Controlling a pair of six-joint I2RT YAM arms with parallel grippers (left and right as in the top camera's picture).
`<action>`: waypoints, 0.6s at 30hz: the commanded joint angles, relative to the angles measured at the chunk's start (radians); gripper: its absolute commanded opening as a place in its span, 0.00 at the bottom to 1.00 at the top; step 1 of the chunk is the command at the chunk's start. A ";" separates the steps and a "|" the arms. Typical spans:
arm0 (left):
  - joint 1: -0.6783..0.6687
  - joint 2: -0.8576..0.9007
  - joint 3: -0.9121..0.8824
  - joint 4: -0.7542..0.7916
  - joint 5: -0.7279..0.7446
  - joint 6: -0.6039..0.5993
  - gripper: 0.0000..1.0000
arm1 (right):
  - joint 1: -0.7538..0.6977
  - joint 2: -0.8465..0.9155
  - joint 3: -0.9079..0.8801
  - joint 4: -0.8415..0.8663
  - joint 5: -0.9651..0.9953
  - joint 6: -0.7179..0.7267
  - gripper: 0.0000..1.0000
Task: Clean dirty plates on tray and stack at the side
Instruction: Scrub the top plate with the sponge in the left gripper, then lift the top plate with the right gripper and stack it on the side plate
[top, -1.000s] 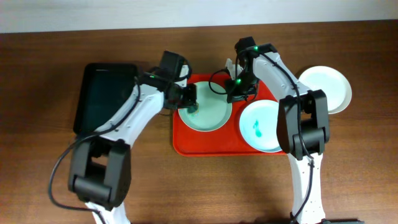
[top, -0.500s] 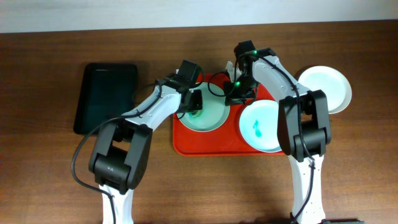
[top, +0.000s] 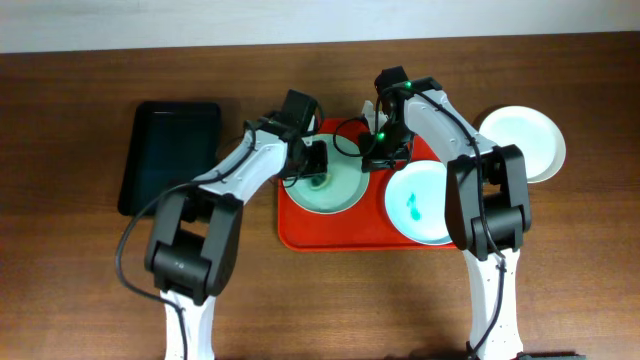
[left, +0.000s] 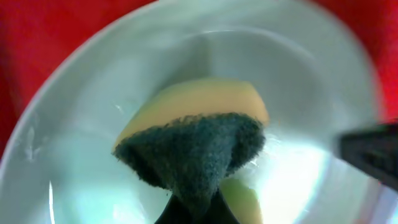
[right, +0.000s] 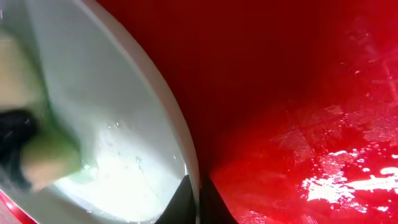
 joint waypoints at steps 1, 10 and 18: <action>0.021 0.025 -0.008 -0.053 -0.288 0.034 0.00 | 0.005 0.005 -0.026 -0.008 0.081 0.001 0.04; 0.106 -0.224 0.100 -0.150 -0.430 0.031 0.00 | 0.015 -0.026 0.213 -0.141 0.302 0.000 0.04; 0.331 -0.276 0.087 -0.185 -0.245 0.026 0.00 | 0.234 -0.077 0.621 -0.425 1.304 -0.003 0.04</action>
